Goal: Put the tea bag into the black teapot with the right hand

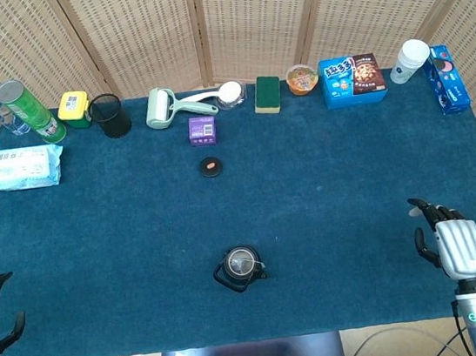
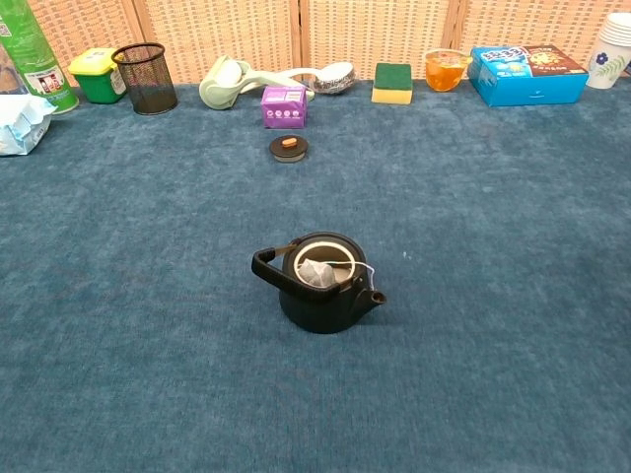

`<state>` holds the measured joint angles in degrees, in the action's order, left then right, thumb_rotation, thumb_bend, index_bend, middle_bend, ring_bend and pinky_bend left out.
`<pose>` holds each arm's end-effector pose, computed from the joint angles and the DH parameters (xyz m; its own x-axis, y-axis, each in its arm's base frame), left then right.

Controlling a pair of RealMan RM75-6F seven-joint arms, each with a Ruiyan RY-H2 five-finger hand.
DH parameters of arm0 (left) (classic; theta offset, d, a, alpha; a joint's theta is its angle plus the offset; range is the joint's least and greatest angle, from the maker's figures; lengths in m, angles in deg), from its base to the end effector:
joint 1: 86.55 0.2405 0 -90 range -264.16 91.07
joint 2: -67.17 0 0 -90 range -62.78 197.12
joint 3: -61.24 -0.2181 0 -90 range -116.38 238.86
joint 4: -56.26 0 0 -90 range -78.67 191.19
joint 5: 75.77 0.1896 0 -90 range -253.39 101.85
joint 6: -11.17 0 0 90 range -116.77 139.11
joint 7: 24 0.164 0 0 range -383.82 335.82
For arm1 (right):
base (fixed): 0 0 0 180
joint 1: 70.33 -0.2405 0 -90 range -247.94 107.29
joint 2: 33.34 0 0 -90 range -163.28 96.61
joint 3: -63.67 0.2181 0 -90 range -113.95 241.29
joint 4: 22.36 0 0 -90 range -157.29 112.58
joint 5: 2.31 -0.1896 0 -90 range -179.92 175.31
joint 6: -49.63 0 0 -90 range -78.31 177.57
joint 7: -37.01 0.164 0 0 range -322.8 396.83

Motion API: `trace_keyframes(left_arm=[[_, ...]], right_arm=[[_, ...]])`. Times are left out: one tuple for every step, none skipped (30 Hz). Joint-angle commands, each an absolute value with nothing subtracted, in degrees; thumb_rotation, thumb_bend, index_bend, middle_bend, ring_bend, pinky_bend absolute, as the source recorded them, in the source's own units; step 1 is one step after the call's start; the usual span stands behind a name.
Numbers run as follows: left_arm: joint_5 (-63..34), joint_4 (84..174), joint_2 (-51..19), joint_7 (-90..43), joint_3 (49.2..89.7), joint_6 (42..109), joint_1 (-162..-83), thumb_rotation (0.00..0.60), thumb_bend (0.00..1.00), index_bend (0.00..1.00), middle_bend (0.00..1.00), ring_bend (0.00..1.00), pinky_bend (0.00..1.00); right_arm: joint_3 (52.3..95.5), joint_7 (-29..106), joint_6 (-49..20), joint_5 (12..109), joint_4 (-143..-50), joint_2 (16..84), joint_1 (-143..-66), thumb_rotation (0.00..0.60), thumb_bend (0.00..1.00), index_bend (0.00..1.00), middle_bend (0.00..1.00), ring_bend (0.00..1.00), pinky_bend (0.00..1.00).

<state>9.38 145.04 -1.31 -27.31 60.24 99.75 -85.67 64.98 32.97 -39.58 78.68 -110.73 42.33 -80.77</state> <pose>-0.2940 0.1555 0.1446 0.3300 0.0423 0.9430 0.9376 0.1009 -0.3326 -0.2529 -0.2157 0.1207 0.3339 0.0596 0.9407 -0.9420 -0.0135 0.3352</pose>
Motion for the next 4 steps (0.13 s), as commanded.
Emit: trace_keyframes(left_arm=[[9.2,145.5,-1.0,-27.1,60.3,99.4,-85.6,0.600,0.45,0.16,0.18,0.08,0.16],[9.1,145.6,-0.9,-27.0,60.3,99.3,-85.7,0.600,0.45,0.16,0.18,0.08,0.16],[9.0,145.6,-0.9,-27.0,60.3,99.2,-85.7,0.600,0.45,0.16,0.18,0.08,0.16],[8.9,145.7,-0.9,-27.0,60.3,98.9,-85.7,0.600,0.45,0.16,0.18,0.08,0.16]], right_arm=[[65.3,33.3,-39.0,78.7,-110.5,42.4,-80.6,0.600,0.64,0.22,0.37,0.37,0.40],[65.4,33.3,-38.8,78.8,-110.4,42.4,-80.6,0.600,0.64,0.22,0.37,0.37,0.40],[65.5,33.3,-38.7,78.8,-110.3,42.5,-80.6,0.600,0.64,0.23,0.37,0.37,0.39],[65.7,33.2,-38.5,78.8,-110.1,42.6,-80.5,0.600,0.64,0.23,0.37,0.37,0.39]])
